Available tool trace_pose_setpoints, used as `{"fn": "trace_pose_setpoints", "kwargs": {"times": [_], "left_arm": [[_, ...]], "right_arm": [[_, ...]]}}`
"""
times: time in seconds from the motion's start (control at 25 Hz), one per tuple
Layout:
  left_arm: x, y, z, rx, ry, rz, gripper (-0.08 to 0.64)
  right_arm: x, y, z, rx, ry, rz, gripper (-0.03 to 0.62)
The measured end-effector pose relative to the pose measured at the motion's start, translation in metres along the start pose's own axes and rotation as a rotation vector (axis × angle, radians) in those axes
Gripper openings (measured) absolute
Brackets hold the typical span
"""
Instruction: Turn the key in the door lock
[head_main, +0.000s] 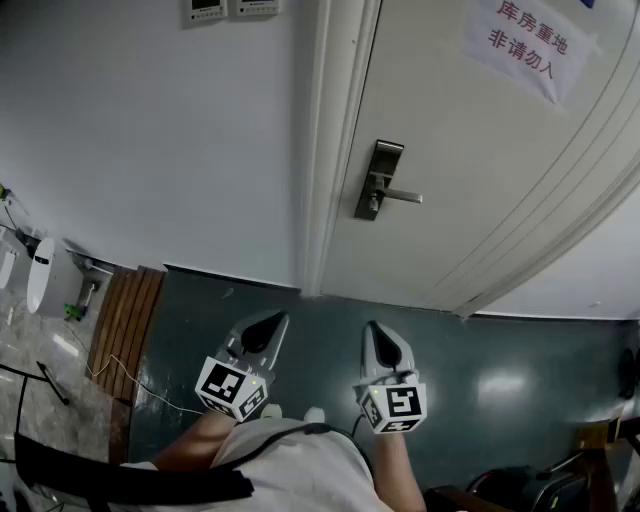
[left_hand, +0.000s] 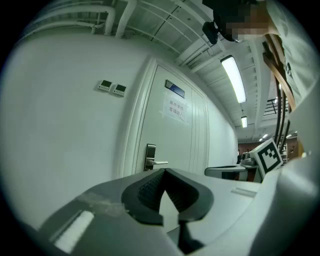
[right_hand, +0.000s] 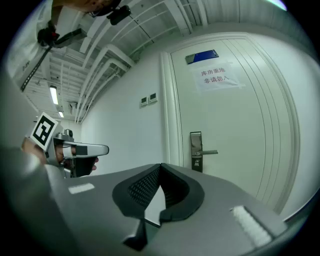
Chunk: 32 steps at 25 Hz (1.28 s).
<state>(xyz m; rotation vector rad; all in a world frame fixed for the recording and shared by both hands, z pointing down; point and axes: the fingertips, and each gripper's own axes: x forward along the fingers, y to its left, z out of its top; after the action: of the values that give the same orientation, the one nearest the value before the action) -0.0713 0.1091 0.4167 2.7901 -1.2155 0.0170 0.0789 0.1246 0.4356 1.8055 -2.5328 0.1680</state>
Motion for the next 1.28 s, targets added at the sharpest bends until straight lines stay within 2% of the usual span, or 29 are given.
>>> {"fn": "trace_pose_setpoints", "kwargs": {"times": [0.6, 0.88, 1.16, 1.28], "left_arm": [[0.003, -0.013, -0.011, -0.003, 0.029, 0.011, 0.005], [0.002, -0.034, -0.027, -0.007, 0.056, 0.027, 0.005], [0.007, -0.045, -0.027, -0.015, 0.047, 0.046, 0.005], [0.008, -0.039, -0.03, -0.044, 0.048, 0.053, 0.005]], "right_arm": [[-0.015, -0.017, -0.013, 0.124, -0.033, 0.018, 0.009], [-0.024, -0.02, -0.028, 0.119, 0.004, 0.084, 0.009], [-0.03, -0.034, -0.033, 0.125, 0.013, 0.09, 0.009], [-0.025, -0.037, -0.034, 0.136, 0.012, 0.09, 0.009]]}}
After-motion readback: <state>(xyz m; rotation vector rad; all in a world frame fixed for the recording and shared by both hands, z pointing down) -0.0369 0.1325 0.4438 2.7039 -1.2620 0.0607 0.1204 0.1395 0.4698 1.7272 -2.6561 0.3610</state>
